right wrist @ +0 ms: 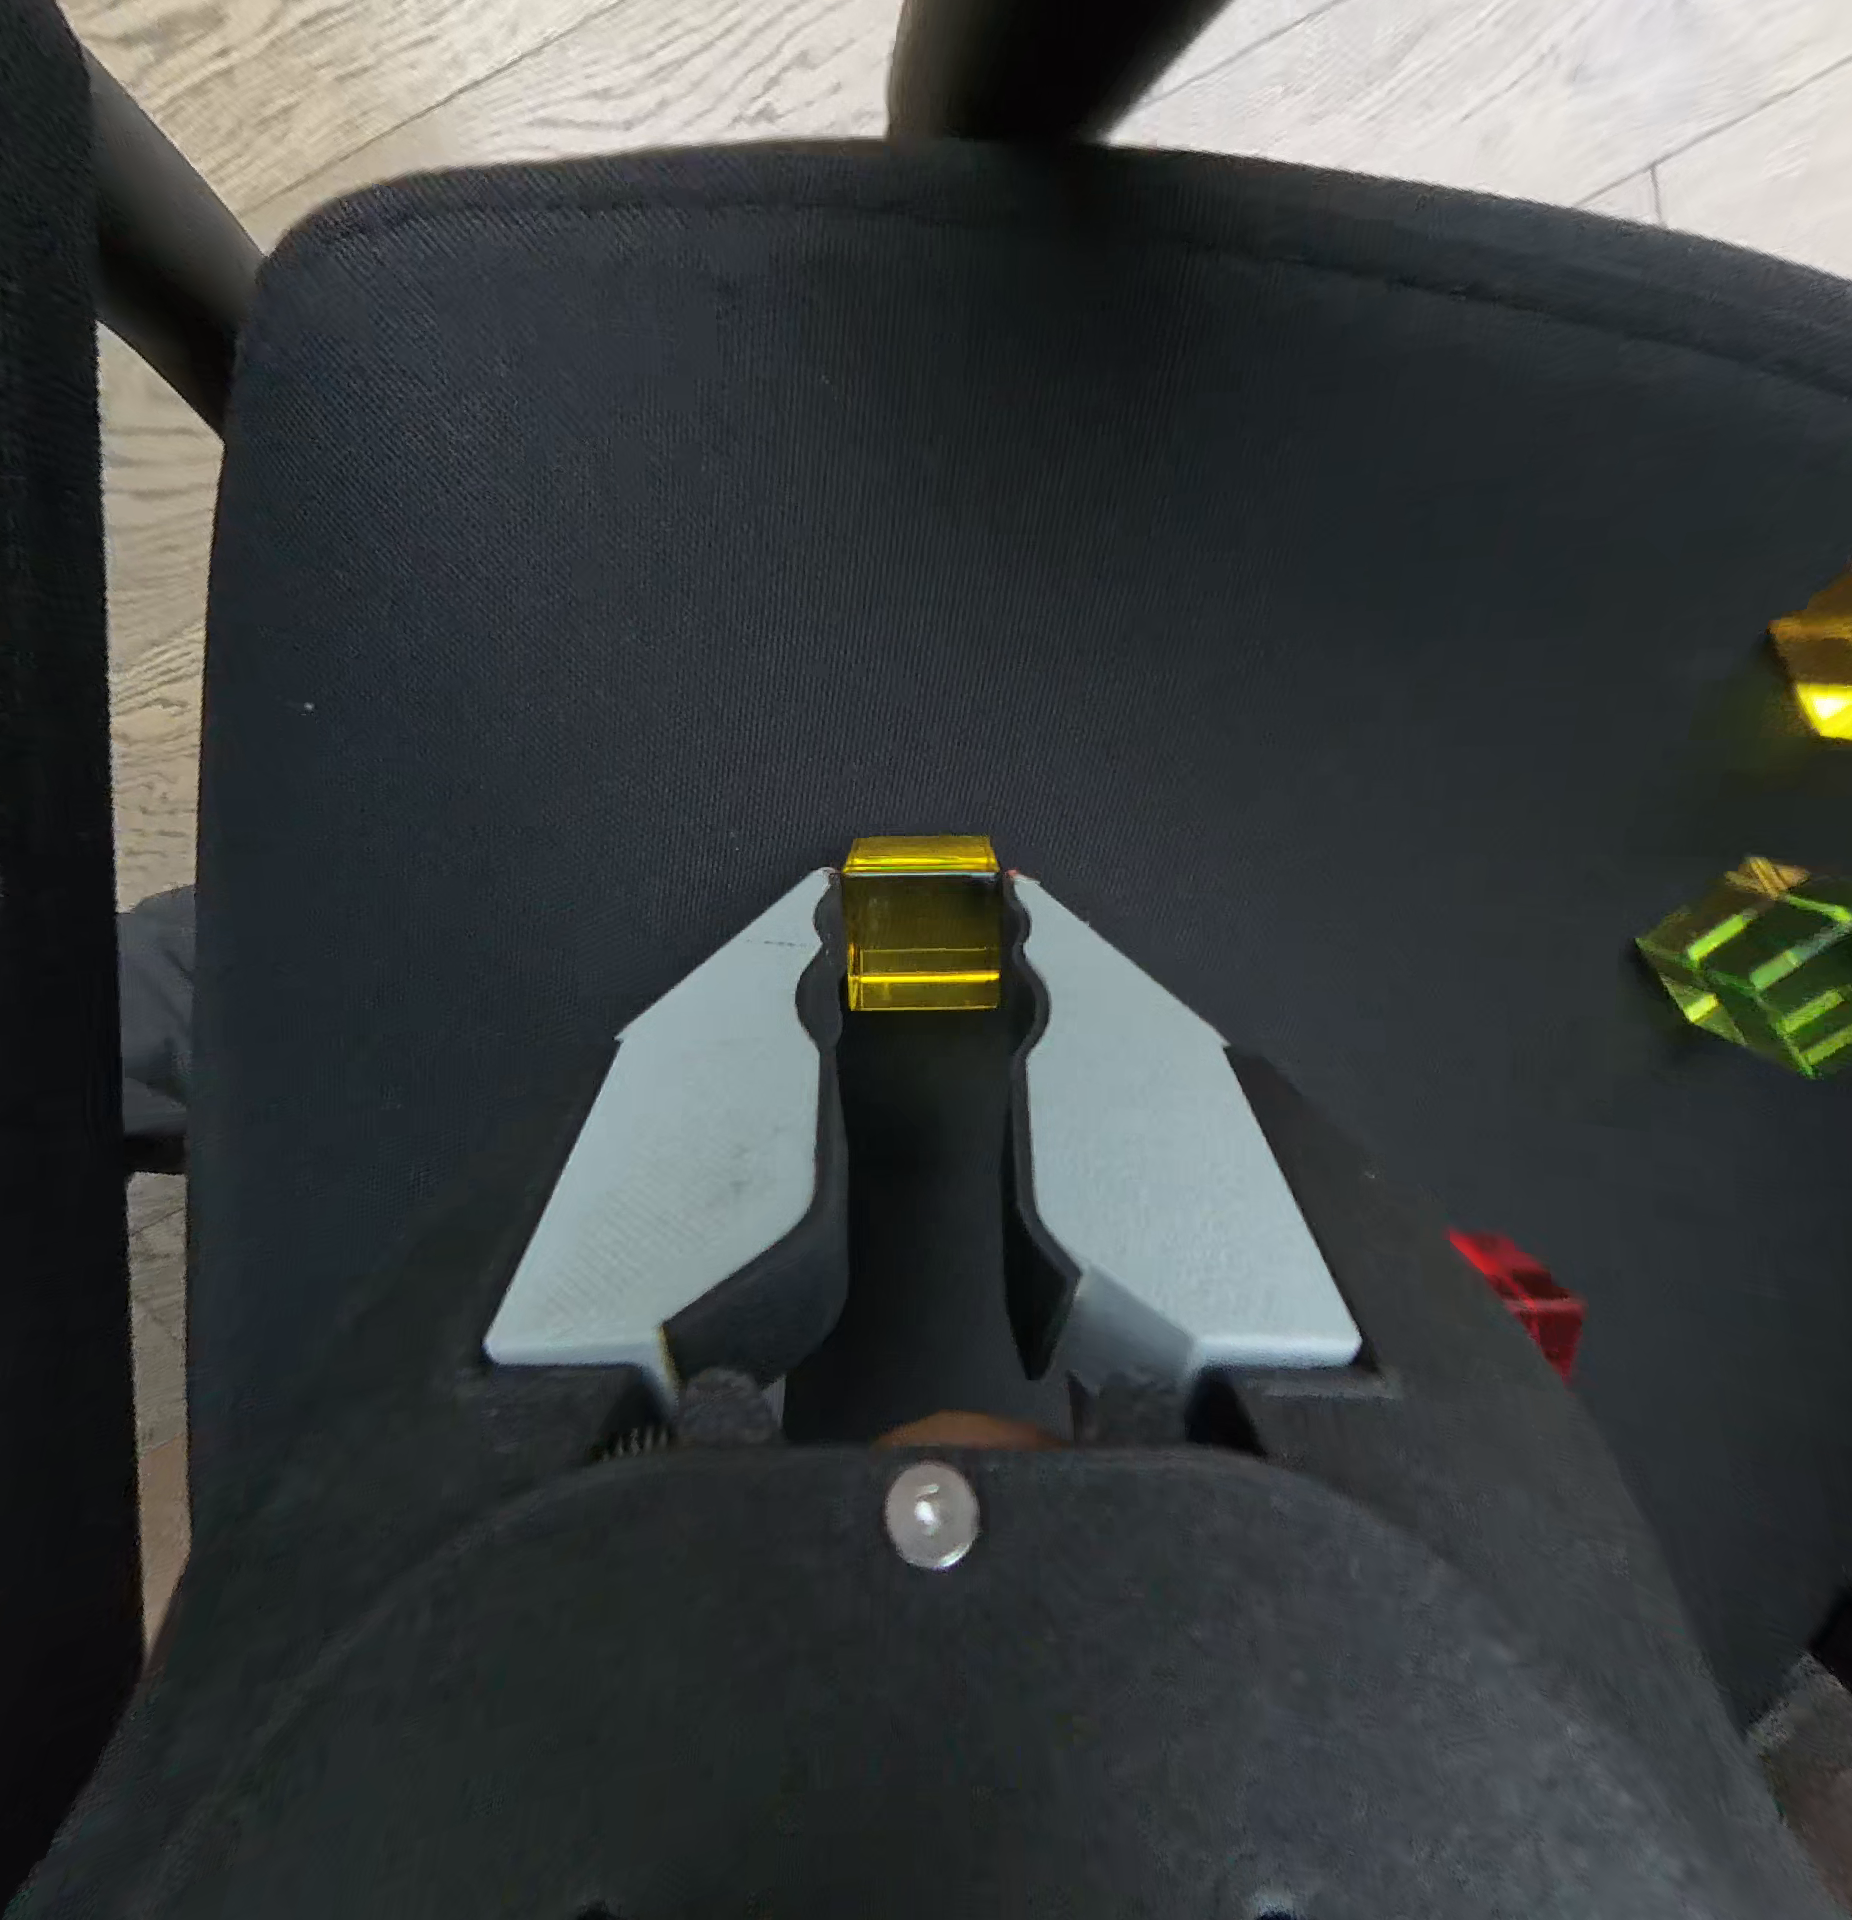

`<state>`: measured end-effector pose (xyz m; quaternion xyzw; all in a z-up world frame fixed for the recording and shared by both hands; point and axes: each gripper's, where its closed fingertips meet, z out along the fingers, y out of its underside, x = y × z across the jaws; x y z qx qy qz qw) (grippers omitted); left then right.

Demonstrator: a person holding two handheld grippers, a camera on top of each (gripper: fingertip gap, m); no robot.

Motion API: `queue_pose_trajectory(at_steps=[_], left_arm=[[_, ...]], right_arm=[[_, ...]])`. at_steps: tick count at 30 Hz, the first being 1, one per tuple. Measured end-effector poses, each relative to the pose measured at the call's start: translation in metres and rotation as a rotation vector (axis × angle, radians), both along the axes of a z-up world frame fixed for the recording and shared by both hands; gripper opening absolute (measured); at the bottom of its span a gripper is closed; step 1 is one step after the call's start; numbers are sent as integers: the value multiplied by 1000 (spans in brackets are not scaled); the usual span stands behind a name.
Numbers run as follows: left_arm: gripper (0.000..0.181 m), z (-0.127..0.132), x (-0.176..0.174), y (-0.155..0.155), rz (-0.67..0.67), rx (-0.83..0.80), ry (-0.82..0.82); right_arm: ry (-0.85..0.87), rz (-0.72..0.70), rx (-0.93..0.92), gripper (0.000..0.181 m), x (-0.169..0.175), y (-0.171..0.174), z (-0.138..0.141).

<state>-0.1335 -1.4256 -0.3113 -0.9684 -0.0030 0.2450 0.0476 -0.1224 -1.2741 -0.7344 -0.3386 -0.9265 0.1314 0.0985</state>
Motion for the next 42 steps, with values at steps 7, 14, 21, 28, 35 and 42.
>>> queue_pose_trajectory(at_steps=[7, 14, 21, 28, 35, 42], left_arm=[[0, 12, 6, 16, -31, 86, 34], [0, 11, 6, 15, -32, 84, 38], [0, 11, 5, 15, -34, 81, 37], [0, 11, 8, 18, -43, 107, 16], [0, 17, 14, 28, -86, 168, 11], [0, 19, 16, 30, -110, 185, 18]], right_arm=[[71, -332, 56, 27, 28, 106, 17], [-65, -516, 40, 27, 72, 165, 2], [-32, -594, -54, 59, 73, 150, 68], [-70, -588, -157, 53, 122, 119, 131], [-317, -602, -205, 53, 173, 77, 154], [-512, -659, -146, 53, 222, 56, 161]])
